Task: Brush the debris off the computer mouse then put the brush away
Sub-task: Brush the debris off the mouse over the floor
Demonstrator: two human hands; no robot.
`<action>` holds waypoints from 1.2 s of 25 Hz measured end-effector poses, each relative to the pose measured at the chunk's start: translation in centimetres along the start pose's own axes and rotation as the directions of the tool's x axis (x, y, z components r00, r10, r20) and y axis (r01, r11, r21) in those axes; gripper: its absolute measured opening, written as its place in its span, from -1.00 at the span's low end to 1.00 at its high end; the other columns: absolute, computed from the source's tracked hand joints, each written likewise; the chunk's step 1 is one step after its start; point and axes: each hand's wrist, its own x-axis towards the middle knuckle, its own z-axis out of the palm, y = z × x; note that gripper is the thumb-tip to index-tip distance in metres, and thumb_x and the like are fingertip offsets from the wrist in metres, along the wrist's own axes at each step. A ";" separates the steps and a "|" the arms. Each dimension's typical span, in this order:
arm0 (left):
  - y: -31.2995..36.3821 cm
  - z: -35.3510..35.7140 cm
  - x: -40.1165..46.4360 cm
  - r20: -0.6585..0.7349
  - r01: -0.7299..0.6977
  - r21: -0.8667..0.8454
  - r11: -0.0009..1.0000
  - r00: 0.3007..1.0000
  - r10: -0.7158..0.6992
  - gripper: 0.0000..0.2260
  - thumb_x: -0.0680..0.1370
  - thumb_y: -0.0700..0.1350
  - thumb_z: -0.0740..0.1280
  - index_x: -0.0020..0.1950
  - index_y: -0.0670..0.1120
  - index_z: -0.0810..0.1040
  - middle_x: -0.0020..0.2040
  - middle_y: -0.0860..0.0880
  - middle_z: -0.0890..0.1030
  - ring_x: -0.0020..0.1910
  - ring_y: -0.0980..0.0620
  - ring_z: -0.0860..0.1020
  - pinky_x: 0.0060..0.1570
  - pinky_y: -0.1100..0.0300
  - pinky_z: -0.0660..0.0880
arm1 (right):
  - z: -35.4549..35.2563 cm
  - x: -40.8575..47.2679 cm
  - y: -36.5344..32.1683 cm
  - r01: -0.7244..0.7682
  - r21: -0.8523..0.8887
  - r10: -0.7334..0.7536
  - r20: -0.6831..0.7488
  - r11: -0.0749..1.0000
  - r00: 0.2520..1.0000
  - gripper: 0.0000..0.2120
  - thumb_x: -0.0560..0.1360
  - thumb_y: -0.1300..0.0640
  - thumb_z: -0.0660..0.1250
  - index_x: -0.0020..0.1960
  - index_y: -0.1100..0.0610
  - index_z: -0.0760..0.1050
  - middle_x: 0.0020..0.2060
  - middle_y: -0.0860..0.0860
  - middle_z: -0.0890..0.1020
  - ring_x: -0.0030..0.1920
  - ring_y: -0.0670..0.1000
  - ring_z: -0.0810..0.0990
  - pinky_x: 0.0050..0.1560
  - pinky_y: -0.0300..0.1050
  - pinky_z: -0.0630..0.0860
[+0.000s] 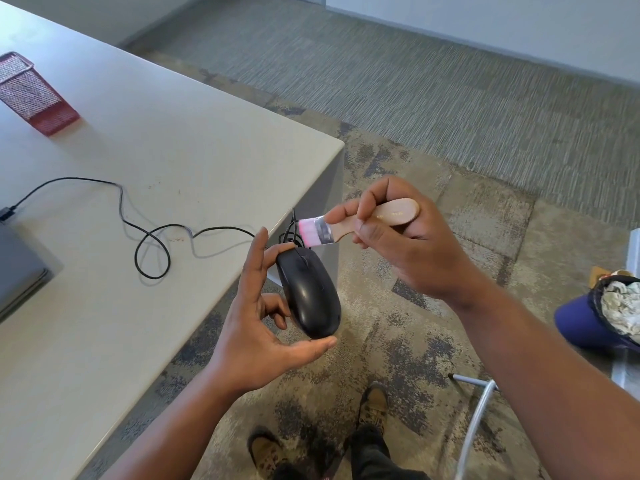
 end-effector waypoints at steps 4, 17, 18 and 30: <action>0.0 0.0 0.0 -0.001 0.004 -0.018 1.000 1.000 -0.004 0.32 0.26 0.01 0.73 0.77 0.14 -0.11 0.62 0.05 0.36 -0.31 -0.10 0.68 -0.33 0.14 0.57 | 0.0 -0.2 0.1 -0.024 -0.073 0.027 0.047 0.997 0.999 -0.80 0.58 0.41 0.26 -0.05 0.11 0.44 0.02 0.14 0.74 -0.07 -0.10 0.65 -0.06 -0.12 0.51; -0.1 0.2 -0.1 0.000 0.035 -0.033 0.999 0.999 -0.035 0.31 0.25 0.02 0.73 0.75 0.23 -0.10 0.57 0.14 0.41 -0.22 -0.10 0.75 -0.29 0.09 0.58 | 2.3 -0.2 -0.8 0.260 -0.303 -0.253 0.064 0.917 0.965 -0.87 0.49 0.31 0.30 -0.08 0.12 0.42 -0.15 0.07 0.71 -0.08 -0.17 0.70 -0.17 -0.30 0.56; -0.1 0.2 -0.2 0.003 0.036 -0.023 0.999 0.999 -0.036 0.31 0.26 0.03 0.73 0.75 0.23 -0.10 0.57 0.14 0.41 -0.23 -0.09 0.74 -0.29 0.11 0.57 | 2.4 0.0 -0.5 0.267 -0.330 -0.263 0.058 0.906 0.963 -0.90 0.50 0.32 0.31 -0.08 0.16 0.42 -0.14 0.08 0.71 -0.07 -0.21 0.69 -0.19 -0.30 0.56; -0.1 0.0 -0.2 0.021 0.035 -0.012 0.999 0.999 -0.035 0.32 0.26 0.03 0.73 0.75 0.22 -0.12 0.61 0.10 0.37 -0.24 -0.14 0.74 -0.29 -0.07 0.62 | 1.9 -0.2 -0.7 0.197 -0.113 -0.202 -0.035 0.974 0.979 -0.83 0.54 0.26 0.28 0.02 0.03 0.37 -0.19 0.08 0.72 -0.24 0.01 0.65 -0.28 0.02 0.55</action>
